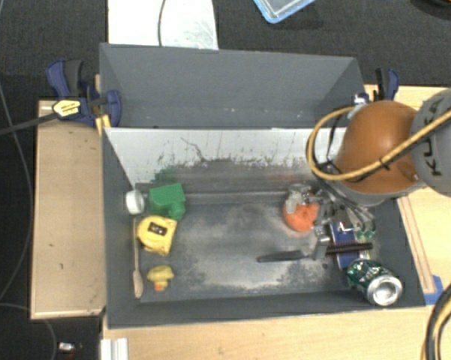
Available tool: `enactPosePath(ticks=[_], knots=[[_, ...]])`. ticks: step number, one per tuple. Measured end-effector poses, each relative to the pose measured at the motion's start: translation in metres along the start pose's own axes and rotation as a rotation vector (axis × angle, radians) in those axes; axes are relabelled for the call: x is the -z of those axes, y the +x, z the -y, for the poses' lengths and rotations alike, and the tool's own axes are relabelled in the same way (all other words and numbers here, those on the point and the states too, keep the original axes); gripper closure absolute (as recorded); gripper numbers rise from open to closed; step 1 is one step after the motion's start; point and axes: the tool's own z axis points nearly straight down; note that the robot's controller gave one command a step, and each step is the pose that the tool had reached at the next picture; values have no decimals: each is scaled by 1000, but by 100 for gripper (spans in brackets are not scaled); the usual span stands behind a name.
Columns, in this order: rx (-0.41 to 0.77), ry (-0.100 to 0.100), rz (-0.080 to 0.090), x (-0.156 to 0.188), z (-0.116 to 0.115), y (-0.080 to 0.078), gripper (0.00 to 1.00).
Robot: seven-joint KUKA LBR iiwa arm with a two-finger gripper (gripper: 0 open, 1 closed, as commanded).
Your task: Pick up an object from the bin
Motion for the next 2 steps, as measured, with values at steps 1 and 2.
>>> enactPosePath(ticks=[1,2], knots=[[-20,-2,9,-19,42,-9,0],[-261,-5,8,-16,62,15,0]])
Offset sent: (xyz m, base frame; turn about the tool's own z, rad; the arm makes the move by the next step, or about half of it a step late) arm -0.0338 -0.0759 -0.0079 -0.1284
